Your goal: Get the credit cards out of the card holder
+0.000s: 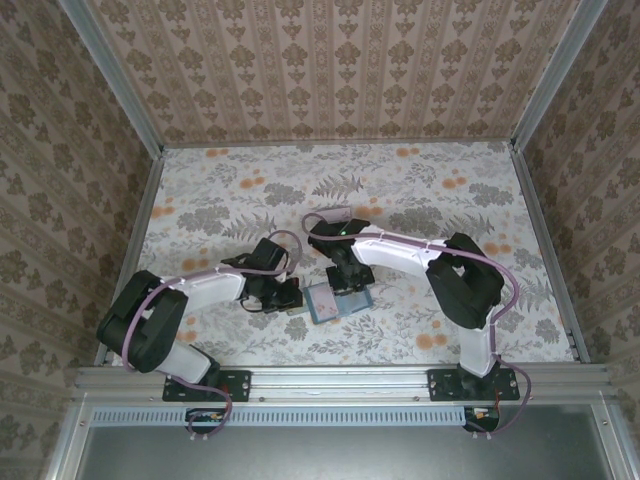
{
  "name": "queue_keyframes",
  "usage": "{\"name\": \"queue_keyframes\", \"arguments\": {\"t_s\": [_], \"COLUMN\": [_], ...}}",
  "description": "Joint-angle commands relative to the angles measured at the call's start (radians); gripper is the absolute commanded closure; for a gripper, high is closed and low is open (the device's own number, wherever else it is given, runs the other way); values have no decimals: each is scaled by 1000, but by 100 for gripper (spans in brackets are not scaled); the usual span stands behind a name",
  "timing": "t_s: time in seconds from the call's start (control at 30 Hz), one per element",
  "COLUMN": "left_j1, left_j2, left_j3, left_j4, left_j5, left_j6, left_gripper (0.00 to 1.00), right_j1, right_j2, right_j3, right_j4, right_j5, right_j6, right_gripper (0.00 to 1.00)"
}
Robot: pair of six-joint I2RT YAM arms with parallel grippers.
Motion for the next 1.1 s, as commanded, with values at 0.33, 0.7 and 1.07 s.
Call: {"name": "queue_keyframes", "arguments": {"t_s": [0.33, 0.7, 1.07], "left_j1": [17, 13, -70], "left_j2": [71, 22, 31], "left_j3": [46, 136, 231], "left_j4": [-134, -225, -176], "left_j5": [-70, -110, -102], "left_j6": [60, 81, 10], "left_gripper": [95, 94, 93], "right_j1": [-46, -48, -55], "right_j2": [-45, -80, -134], "right_j3": [-107, -124, -137], "right_j4": [28, -8, 1], "right_j5": [1, 44, 0], "right_j6": [-41, -46, -48], "right_gripper": [93, 70, 70]}}
